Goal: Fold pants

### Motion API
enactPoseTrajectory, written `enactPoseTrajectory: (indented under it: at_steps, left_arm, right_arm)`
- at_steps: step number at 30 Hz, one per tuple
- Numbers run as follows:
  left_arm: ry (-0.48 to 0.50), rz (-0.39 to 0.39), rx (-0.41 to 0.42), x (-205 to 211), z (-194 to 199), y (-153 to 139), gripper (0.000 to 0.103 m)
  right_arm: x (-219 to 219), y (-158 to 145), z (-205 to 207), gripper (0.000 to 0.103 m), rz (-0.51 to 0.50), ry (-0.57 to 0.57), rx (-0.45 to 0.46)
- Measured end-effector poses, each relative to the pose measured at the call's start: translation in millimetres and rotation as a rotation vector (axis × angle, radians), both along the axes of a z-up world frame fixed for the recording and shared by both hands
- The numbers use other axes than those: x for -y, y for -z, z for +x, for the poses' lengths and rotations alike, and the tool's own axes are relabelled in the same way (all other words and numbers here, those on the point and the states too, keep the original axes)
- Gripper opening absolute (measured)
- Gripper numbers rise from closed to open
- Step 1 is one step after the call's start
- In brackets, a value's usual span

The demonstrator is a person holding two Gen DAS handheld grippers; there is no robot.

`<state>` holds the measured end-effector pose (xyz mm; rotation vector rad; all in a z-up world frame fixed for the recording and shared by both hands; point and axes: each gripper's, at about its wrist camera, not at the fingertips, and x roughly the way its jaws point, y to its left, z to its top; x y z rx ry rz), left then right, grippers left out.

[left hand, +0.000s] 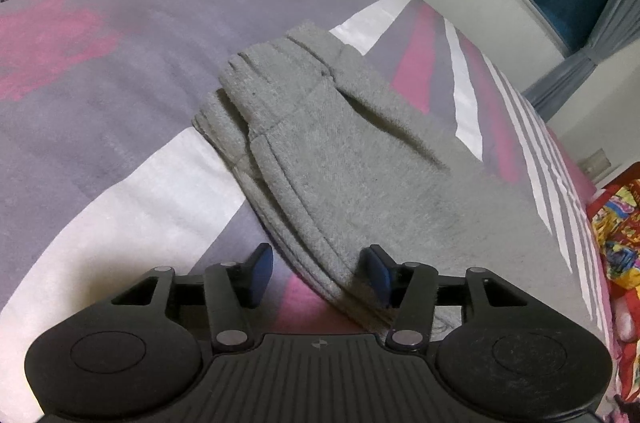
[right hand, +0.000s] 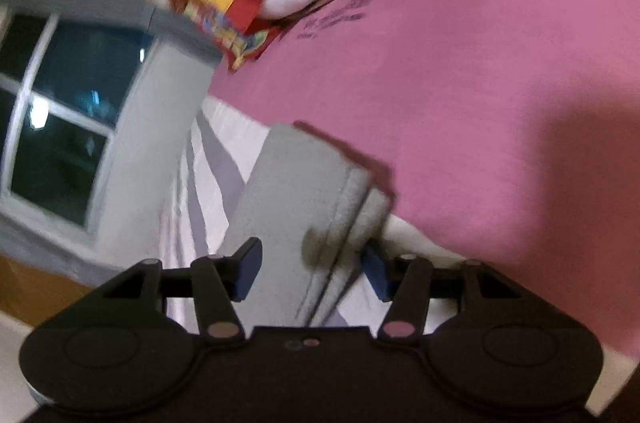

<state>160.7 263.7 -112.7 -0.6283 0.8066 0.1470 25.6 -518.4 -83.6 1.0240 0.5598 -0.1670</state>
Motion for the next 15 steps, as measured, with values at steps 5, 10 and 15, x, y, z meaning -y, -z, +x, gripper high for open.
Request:
enactPoseTrajectory:
  at_steps: [5, 10, 15]
  left_arm:
    - [0.020, 0.026, 0.009, 3, -1, 0, 0.052]
    - [0.030, 0.054, 0.016, 6, -2, 1, 0.052]
    - [0.037, 0.071, 0.034, 7, -4, 3, 0.053]
  right_arm:
    - [-14, -55, -16, 0.008, -0.156, -0.037, 0.191]
    - [2, 7, 10, 0.007, -0.049, -0.029, -0.092]
    - [1, 3, 10, 0.012, -0.045, -0.034, -0.079]
